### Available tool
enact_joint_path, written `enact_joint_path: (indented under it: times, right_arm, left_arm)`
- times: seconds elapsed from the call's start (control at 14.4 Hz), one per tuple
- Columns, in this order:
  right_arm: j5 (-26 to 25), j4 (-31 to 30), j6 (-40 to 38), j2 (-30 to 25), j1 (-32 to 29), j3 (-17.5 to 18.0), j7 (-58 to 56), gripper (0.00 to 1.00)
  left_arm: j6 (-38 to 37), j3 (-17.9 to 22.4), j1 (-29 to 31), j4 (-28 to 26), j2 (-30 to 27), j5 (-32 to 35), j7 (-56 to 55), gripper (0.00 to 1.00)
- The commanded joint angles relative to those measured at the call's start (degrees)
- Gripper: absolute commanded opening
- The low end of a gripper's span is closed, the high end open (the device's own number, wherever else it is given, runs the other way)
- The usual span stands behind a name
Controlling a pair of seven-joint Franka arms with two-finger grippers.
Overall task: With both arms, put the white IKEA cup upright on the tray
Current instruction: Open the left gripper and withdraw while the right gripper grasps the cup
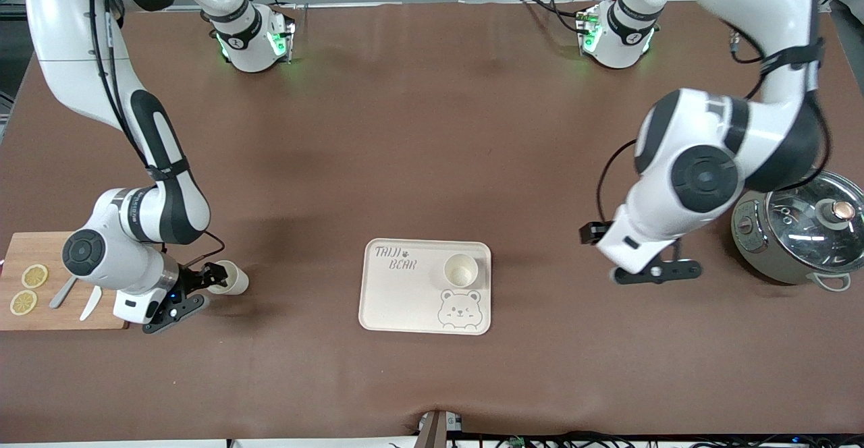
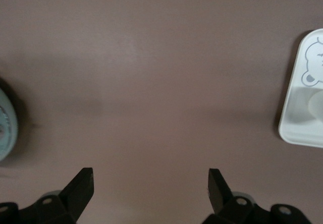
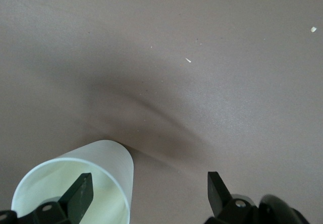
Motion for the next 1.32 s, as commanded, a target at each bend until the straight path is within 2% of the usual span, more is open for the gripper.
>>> enact_joint_path:
  times: [0.0,0.14,0.28,0.35,0.84,0.9,0.97,1.04,1.18,1.25]
  right_arm:
    - [0.8,-0.6,1.7,0.5,-0.1,0.1,-1.1,1.0]
    - [0.8,-0.7,2.1,0.6,0.0,0.1,-1.1,1.0]
    - [0.8,-0.7,2.1,0.7,0.1,0.1,-1.1,1.0]
    - [0.8,-0.7,2.3,1.0,0.1,0.1,-1.1,1.0]
    - [0.8,-0.7,2.9,1.5,0.2,0.1,-1.1,1.0]
    - [0.8,-0.6,2.9,1.5,0.3,0.2,-1.1,0.96]
    - [0.8,-0.7,2.8,1.5,0.3,0.2,-1.1,0.74]
    - [0.8,-0.6,2.8,1.5,0.3,0.2,-1.1,0.58]
    - [0.8,-0.6,2.8,1.5,0.3,0.3,-1.1,0.35]
    - [0.8,-0.6,2.8,1.5,0.3,0.3,-1.1,0.28]
  left_arm:
    - [-2.2,-0.3,2.9,-2.2,-5.1,-1.6,4.5,1.0]
    - [-2.4,-0.6,6.3,-2.4,-7.4,-3.2,5.6,1.0]
    - [-2.4,-4.3,11.1,-3.1,-9.4,-3.3,8.5,1.0]
    - [-2.4,-4.8,12.2,-3.8,-10.7,-3.4,9.8,1.0]
    - [-2.4,-5.0,12.6,-12.0,-23.3,-3.5,11.9,1.0]
    - [-2.5,-5.0,13.1,-12.9,-25.0,-3.5,13.1,1.0]
    - [-2.7,-5.0,14.1,-13.6,-26.5,-3.7,15.1,1.0]
    - [-3.4,-4.9,15.0,-14.5,-27.7,-3.8,17.5,1.0]
    - [-3.9,-4.9,16.3,-14.8,-28.9,-3.8,18.5,1.0]
    - [-4.0,-4.9,17.1,-14.8,-29.2,-3.8,18.6,1.0]
